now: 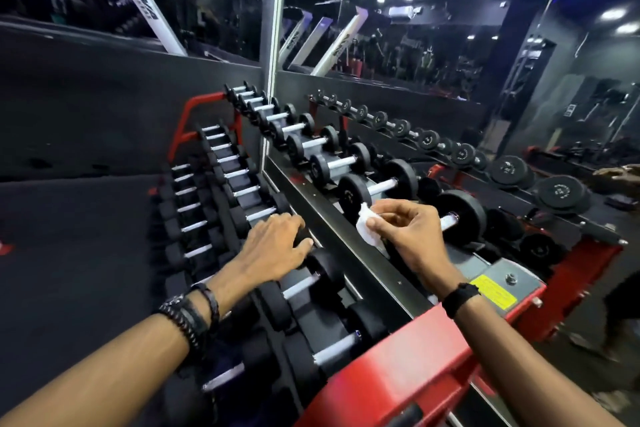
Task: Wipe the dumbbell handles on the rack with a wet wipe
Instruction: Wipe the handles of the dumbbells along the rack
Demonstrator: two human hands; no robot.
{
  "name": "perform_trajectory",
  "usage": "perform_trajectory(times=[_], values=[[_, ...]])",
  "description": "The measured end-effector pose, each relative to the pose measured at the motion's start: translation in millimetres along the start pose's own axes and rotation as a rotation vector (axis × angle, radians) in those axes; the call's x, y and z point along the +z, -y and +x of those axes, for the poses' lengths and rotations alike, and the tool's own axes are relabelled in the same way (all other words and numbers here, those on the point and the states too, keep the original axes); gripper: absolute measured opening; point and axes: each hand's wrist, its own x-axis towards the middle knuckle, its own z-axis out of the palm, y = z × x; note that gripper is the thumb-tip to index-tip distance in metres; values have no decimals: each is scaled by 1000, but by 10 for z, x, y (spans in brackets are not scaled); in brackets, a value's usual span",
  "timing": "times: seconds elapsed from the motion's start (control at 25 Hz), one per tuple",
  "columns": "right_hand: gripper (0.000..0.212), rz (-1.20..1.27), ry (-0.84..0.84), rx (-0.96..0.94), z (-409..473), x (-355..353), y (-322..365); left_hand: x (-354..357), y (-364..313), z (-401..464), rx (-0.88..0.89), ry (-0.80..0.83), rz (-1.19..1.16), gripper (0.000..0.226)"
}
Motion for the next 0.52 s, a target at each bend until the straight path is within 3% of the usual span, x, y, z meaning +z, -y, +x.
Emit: perform_trajectory(times=[0.52], values=[[3,-89,161,-15,632,3614,367,-1561,3339,-549,-58,40,170,42]])
